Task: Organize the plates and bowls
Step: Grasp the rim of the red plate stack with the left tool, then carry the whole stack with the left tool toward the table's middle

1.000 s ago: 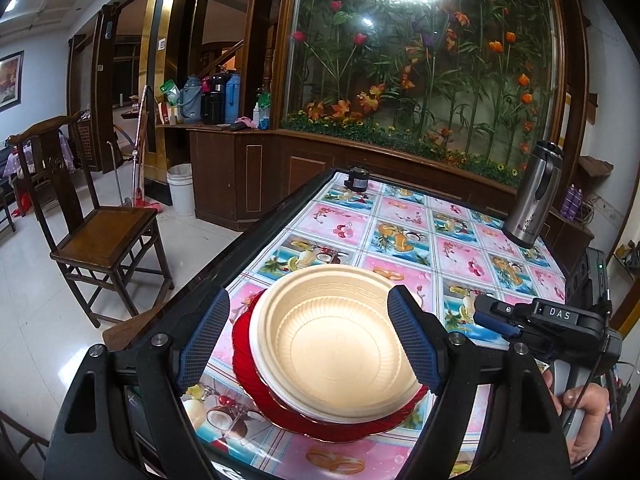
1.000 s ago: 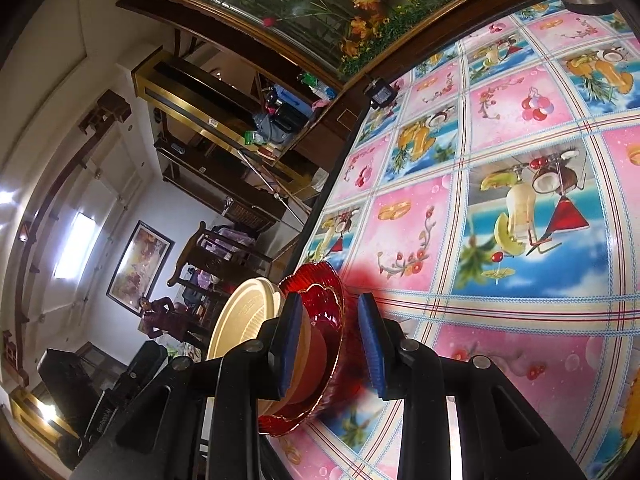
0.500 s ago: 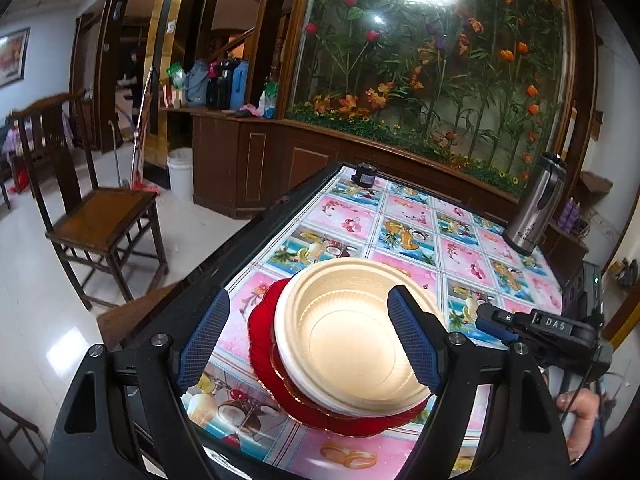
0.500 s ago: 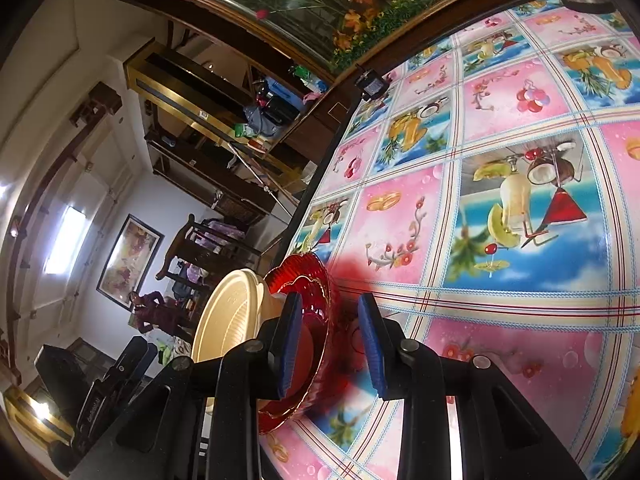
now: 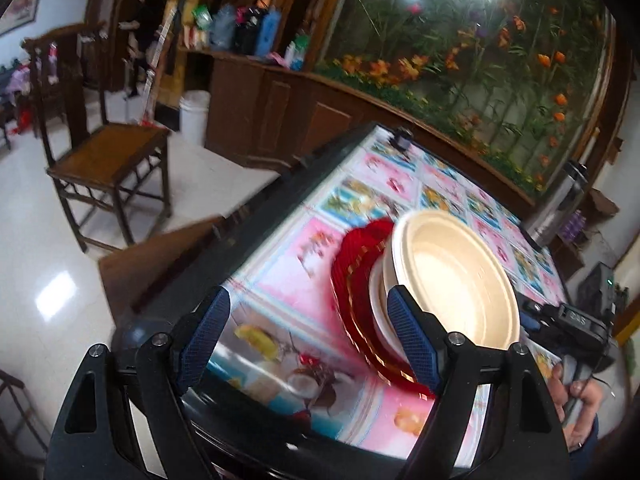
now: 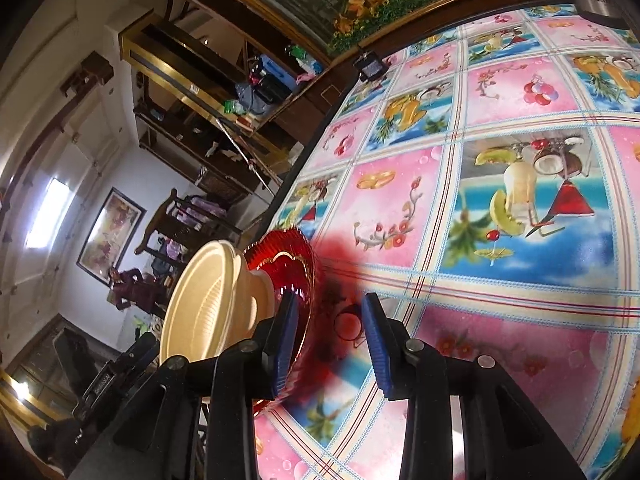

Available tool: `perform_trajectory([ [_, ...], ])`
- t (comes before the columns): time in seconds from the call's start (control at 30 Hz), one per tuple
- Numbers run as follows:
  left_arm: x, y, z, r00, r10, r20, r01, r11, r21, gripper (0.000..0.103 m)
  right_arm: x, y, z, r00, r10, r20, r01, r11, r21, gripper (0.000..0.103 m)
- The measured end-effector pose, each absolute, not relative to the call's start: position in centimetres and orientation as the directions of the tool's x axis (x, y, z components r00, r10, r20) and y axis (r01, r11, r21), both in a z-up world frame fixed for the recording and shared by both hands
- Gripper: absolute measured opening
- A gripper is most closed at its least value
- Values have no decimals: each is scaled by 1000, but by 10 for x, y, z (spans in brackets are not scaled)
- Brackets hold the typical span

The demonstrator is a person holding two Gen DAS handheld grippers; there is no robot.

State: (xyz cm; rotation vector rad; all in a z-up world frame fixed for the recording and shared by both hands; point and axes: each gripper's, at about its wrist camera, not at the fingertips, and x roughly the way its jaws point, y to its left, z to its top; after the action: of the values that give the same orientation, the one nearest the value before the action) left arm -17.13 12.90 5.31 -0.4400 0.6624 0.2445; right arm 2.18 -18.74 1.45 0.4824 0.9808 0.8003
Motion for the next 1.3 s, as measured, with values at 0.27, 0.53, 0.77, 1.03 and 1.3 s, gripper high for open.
perform_trajectory([
  [0.27,-158,112,40,742,35,-670,-284,921,-265,59,14,-168,11,274,778,-565,-431,624,652,35],
  [0.53,-141,118,26,709,41,-704,-286,929,-234,46,9,-152,8,276,752,-598,-477,648,594,31],
  [0.77,-126,120,18,706,25,-708,-272,932,-239,37,10,-139,1,283,713,-642,-482,684,548,31],
  [1.03,-114,117,13,707,11,-707,-256,936,-242,17,9,-128,-3,282,709,-646,-496,684,534,19],
  [1.3,-108,101,13,701,12,-713,-245,943,-224,11,6,-136,-2,300,705,-643,-472,695,542,19],
])
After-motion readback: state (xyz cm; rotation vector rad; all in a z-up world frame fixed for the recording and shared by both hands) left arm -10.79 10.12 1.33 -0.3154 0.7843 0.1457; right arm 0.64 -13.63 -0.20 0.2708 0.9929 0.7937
